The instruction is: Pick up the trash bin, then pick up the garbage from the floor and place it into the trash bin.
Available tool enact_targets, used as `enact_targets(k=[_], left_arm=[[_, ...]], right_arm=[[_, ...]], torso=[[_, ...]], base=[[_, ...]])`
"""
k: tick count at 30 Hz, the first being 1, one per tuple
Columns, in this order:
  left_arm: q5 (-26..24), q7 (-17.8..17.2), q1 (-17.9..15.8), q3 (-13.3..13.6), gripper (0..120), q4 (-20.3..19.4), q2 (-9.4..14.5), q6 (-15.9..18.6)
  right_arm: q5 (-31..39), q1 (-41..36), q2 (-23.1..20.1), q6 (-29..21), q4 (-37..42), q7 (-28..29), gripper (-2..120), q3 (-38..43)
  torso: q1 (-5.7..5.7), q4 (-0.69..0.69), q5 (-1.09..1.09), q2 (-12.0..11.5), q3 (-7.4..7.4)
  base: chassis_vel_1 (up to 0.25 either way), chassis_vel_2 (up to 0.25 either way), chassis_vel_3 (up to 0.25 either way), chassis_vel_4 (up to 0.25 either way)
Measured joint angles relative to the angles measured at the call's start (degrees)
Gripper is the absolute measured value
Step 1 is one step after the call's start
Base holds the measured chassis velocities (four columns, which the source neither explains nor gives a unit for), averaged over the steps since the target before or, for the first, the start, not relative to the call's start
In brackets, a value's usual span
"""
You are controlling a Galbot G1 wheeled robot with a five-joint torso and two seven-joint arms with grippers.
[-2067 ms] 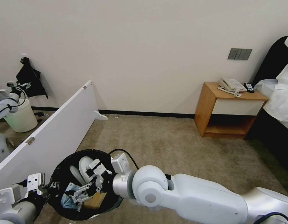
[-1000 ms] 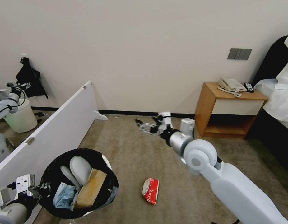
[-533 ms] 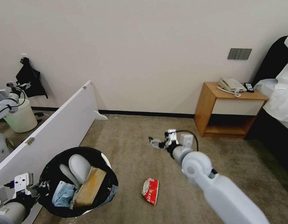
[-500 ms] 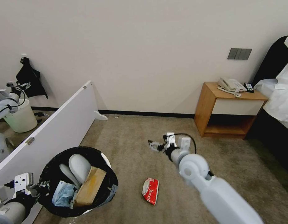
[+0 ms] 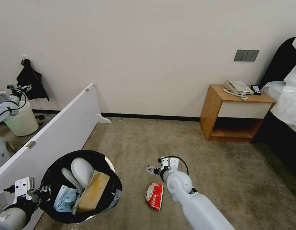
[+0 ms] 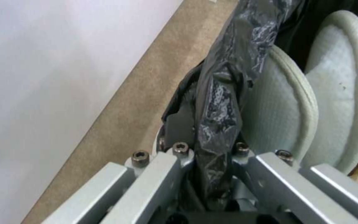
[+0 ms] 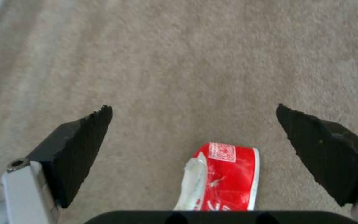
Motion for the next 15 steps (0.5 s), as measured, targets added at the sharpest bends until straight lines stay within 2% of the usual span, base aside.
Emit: enact_targets(k=[15], left_arm=[[0.02,-0.01,0.62,-0.84,3,-0.33,-0.4,0.0]], right_arm=[[-5.37,1.41,4.97,0.73,-8.83,-1.63,100,1.04]], torso=[[0.0,0.0,0.01,0.0,0.0]], base=[[0.0,0.0,0.0,0.0]])
